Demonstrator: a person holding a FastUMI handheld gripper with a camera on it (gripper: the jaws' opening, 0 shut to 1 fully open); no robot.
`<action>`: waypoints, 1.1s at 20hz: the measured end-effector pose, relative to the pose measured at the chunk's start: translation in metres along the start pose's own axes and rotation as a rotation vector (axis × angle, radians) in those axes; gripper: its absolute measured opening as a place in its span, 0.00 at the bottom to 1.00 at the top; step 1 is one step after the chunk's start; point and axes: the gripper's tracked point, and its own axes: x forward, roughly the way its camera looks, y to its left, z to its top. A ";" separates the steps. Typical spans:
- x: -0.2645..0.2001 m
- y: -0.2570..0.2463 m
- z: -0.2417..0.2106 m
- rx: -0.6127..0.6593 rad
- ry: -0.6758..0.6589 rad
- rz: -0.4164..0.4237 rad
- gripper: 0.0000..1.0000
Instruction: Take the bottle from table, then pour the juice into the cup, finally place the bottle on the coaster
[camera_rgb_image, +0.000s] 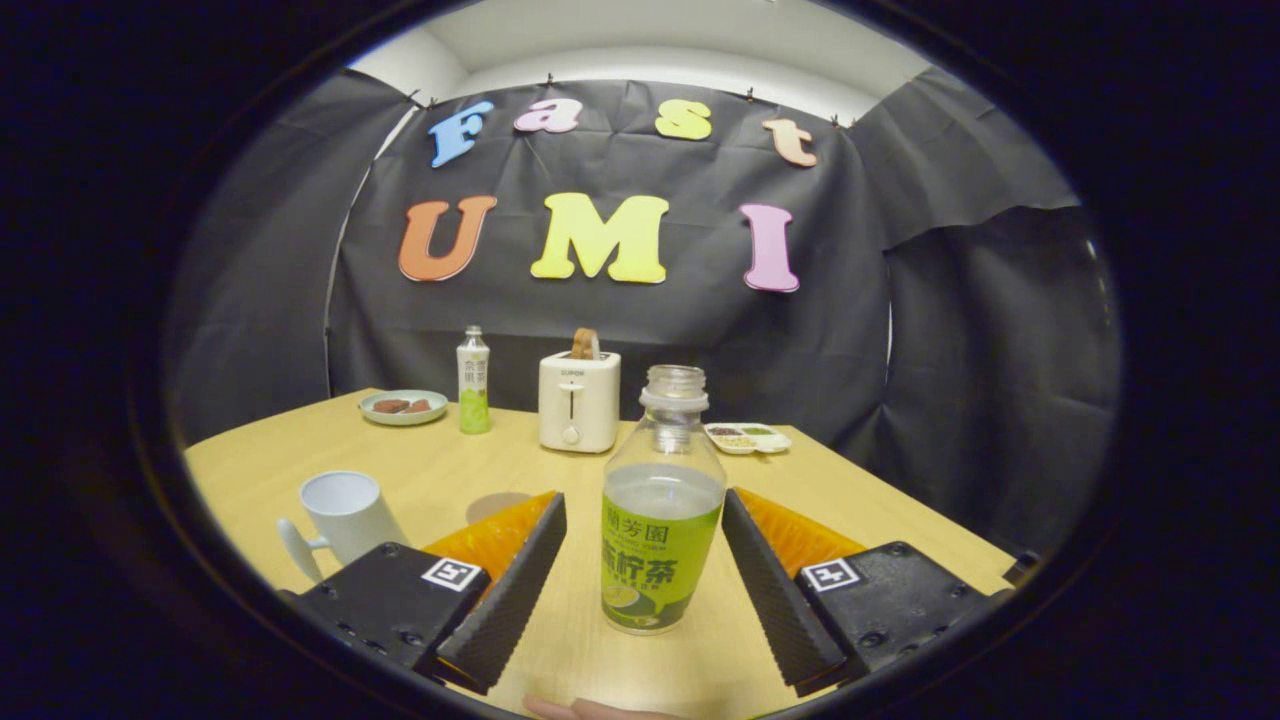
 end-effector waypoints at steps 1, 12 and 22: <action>0.004 0.000 -0.005 0.022 0.010 0.006 1.00; 0.018 -0.006 -0.018 0.041 0.052 -0.030 0.81; -0.012 -0.021 0.022 -0.121 0.034 -0.160 0.81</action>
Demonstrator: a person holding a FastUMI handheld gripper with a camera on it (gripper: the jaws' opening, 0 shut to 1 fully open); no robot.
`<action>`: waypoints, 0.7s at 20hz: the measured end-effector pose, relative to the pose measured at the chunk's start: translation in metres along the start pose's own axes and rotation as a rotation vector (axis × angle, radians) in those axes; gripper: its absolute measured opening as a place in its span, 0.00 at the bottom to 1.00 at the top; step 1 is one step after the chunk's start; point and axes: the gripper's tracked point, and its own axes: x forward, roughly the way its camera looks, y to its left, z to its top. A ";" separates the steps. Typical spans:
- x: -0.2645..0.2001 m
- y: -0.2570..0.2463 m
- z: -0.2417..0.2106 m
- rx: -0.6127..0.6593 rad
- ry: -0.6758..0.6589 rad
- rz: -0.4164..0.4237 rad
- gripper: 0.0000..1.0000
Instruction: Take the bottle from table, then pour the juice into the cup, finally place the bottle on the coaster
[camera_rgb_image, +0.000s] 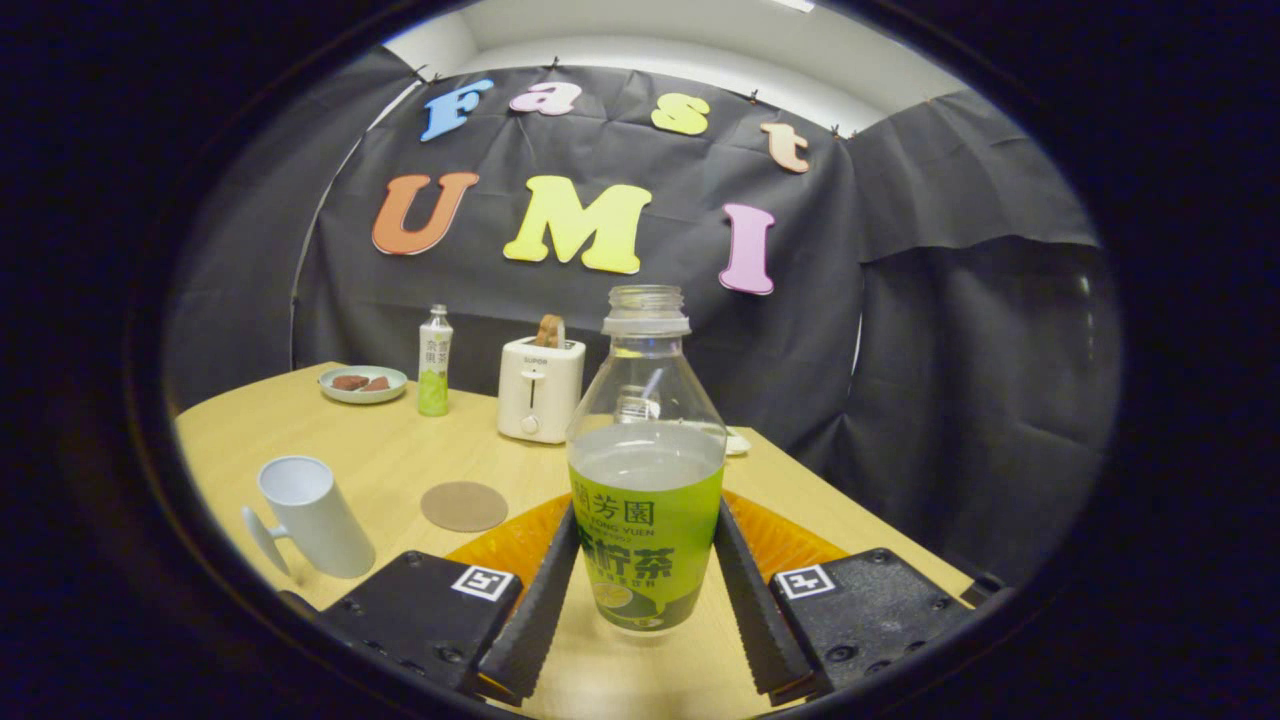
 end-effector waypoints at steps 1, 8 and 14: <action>-0.003 -0.002 0.003 -0.019 0.005 -0.013 0.81; -0.035 0.003 0.030 -0.187 0.010 -0.068 0.81; -0.049 0.029 0.062 -0.404 -0.012 -0.080 0.81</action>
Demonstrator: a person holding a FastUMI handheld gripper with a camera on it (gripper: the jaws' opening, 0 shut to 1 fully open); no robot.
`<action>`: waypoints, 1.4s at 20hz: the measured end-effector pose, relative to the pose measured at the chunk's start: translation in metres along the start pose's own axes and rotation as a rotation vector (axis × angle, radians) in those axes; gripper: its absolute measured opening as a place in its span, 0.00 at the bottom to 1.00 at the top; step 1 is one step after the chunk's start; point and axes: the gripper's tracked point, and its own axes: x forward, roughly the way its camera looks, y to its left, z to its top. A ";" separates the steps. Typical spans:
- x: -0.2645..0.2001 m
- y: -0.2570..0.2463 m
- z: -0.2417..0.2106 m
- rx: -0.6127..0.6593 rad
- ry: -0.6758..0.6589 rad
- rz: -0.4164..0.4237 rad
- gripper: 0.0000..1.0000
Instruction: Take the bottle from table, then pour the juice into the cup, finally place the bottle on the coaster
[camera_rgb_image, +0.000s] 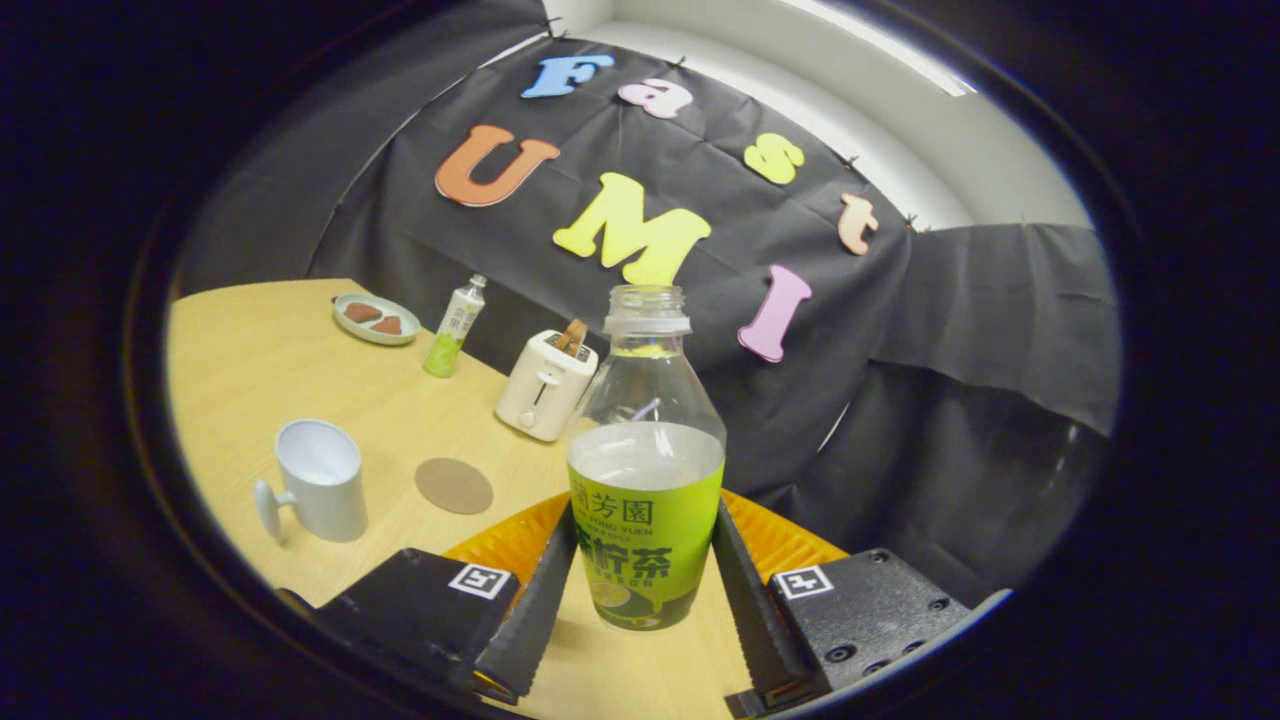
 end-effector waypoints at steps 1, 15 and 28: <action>-0.001 0.003 0.006 -0.043 -0.010 -0.009 0.81; -0.010 0.010 0.021 -0.608 -0.084 -0.197 0.81; 0.009 0.021 0.024 -0.903 -0.101 -0.228 0.81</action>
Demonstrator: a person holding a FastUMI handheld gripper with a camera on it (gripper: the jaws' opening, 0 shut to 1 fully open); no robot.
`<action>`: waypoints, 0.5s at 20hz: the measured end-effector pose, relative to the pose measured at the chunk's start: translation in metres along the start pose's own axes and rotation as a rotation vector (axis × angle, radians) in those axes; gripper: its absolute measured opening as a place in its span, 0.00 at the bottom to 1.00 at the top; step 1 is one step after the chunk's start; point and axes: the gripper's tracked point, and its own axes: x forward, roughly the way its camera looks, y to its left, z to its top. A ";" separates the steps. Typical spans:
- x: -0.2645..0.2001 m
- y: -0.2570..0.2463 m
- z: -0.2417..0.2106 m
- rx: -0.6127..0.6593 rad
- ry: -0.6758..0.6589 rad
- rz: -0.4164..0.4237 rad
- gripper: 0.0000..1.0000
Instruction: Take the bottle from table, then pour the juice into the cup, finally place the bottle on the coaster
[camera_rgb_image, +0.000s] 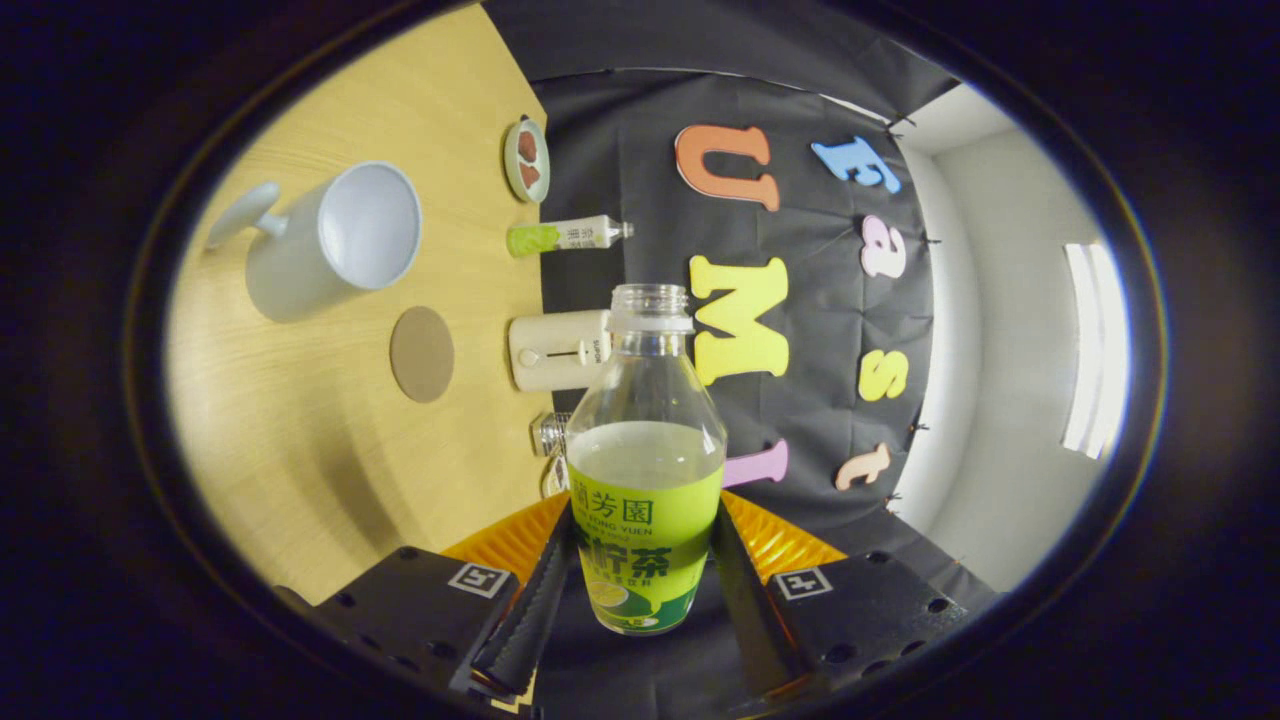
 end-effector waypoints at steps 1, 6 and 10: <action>0.001 -0.001 0.003 -0.020 -0.006 -0.006 0.81; -0.003 -0.007 0.010 -0.094 -0.024 -0.030 0.81; -0.003 -0.011 0.020 -0.140 -0.043 -0.045 0.81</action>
